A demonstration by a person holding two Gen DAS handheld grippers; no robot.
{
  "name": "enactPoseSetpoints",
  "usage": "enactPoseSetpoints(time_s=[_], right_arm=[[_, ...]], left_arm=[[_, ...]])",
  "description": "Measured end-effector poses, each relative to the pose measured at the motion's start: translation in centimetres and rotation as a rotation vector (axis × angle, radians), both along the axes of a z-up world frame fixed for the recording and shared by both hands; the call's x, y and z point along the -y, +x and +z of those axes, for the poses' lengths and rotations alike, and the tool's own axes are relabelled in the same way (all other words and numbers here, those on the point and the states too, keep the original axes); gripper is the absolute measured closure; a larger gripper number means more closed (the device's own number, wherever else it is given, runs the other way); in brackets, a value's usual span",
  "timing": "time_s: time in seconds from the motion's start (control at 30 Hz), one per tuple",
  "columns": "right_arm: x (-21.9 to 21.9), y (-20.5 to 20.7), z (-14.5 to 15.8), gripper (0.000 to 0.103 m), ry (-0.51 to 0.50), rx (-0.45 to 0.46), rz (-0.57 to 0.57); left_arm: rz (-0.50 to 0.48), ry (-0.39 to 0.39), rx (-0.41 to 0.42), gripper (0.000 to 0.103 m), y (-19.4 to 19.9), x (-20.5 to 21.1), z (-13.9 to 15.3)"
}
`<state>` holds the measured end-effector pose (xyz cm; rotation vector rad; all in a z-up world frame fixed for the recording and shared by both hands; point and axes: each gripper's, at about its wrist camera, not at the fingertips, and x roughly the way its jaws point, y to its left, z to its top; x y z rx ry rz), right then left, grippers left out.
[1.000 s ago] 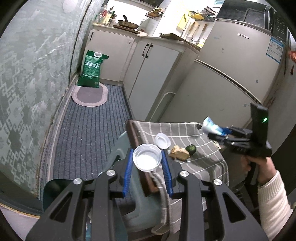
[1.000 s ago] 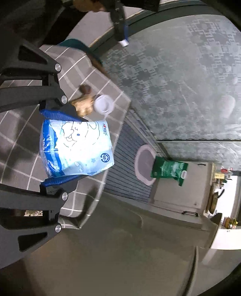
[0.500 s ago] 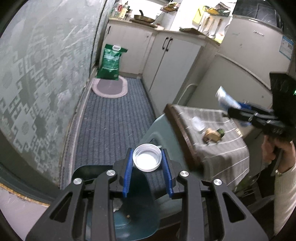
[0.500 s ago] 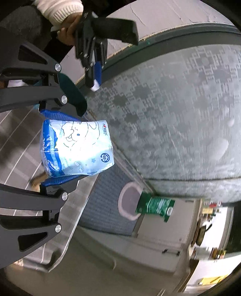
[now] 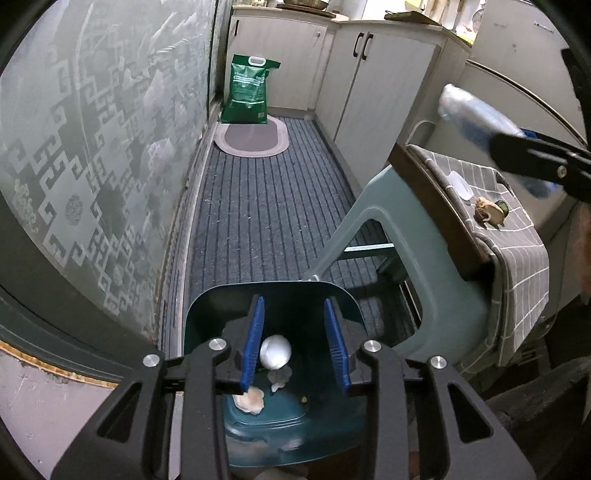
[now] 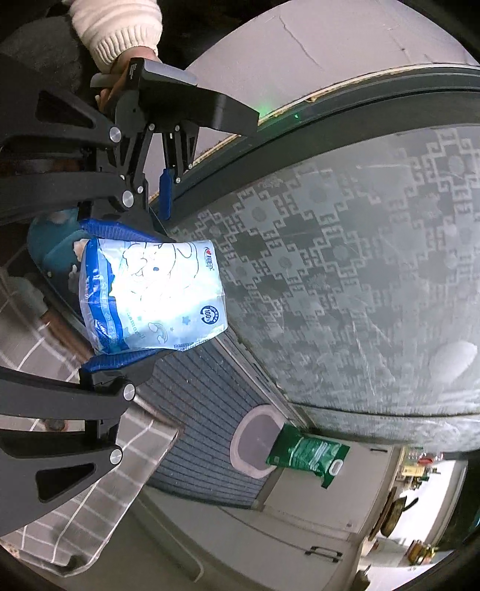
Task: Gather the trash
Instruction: 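Carry both items to the teal bin and open the left gripper over it, then lower the blue-white wipes packet into the teal bin and open the right gripper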
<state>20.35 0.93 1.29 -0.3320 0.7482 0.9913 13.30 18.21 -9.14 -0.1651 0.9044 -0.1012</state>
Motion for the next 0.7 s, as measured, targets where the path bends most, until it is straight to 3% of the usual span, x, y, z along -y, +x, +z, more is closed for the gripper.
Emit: enactPoseSetpoints(time_s=[0.7], right_arm=[[-6.9, -2.2, -7.4, 0.053, -0.176, -0.123, 0.085]], left_arm=[[0.029, -0.014, 0.082, 0.078, -3.8, -2.8, 3.4]])
